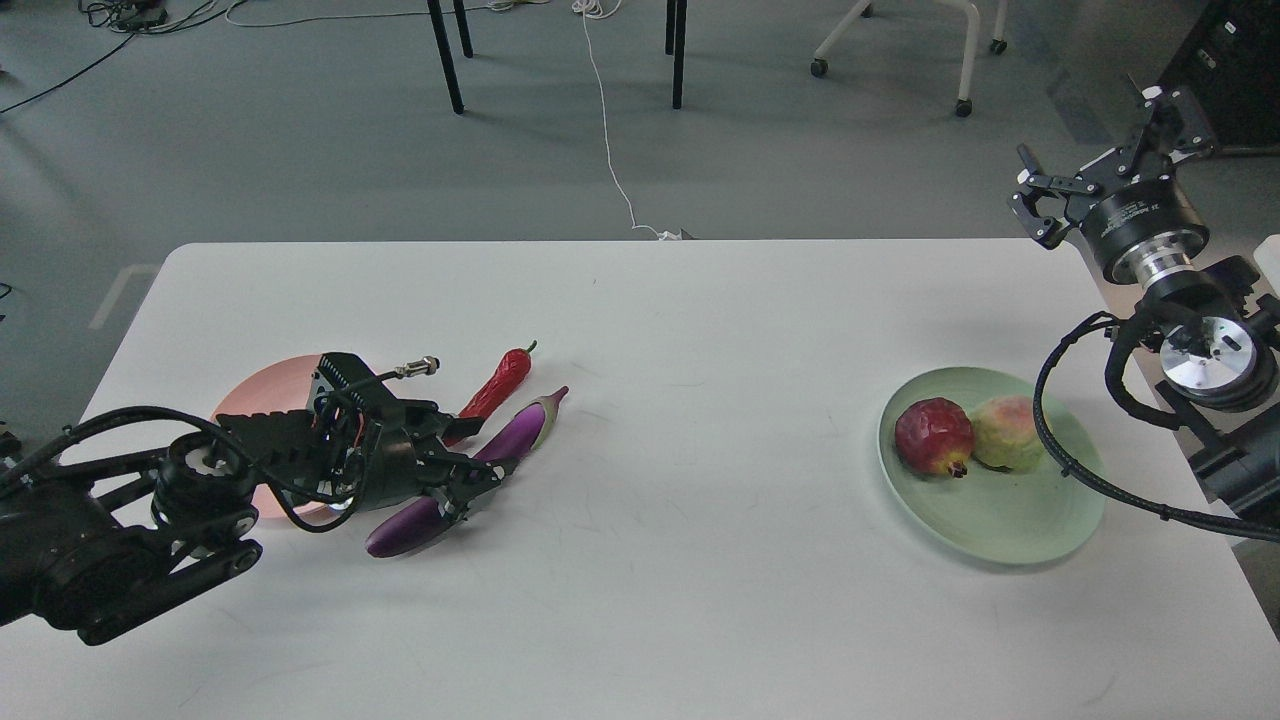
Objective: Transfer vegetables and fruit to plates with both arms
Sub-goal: 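Lower the left gripper onto the purple eggplant and grasp it, then lift the eggplant and lay it on the pink plate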
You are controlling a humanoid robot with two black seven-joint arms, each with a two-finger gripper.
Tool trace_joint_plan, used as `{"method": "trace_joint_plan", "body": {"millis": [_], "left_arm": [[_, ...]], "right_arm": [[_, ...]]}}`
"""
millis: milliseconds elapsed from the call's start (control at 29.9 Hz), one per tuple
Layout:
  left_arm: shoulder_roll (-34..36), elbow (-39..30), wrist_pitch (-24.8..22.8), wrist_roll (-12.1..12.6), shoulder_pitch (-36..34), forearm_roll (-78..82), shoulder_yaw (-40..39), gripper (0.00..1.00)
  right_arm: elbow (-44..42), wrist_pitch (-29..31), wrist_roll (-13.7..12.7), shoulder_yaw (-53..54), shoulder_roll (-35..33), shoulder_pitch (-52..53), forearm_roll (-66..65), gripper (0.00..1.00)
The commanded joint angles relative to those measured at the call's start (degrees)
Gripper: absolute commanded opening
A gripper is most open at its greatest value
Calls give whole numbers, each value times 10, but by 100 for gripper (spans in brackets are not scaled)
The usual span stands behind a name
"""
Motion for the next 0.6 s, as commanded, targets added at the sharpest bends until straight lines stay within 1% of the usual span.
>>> {"method": "trace_joint_plan", "body": {"millis": [0, 67, 134, 301, 401, 501, 568], "left_arm": [[0, 0, 0, -8, 6, 0, 1, 39], [1, 0, 0, -8, 6, 1, 1, 37], [1, 0, -2, -10, 6, 3, 1, 30], [9, -9, -3, -12, 2, 5, -5, 20], [26, -34, -2, -35, -4, 2, -17, 15], [78, -89, -1, -62, -3, -5, -68, 14], [119, -109, 0, -75, 4, -30, -95, 14]], "right_arm": [[2, 0, 0, -1, 4, 1, -2, 99], [2, 0, 0, -1, 5, 1, -2, 99], [2, 0, 1, -1, 5, 1, -2, 99], [2, 0, 1, -1, 1, 1, -2, 99], [1, 0, 1, -1, -1, 0, -2, 99], [0, 0, 1, 0, -4, -1, -2, 99], [0, 0, 1, 0, -14, -2, -2, 99]]}}
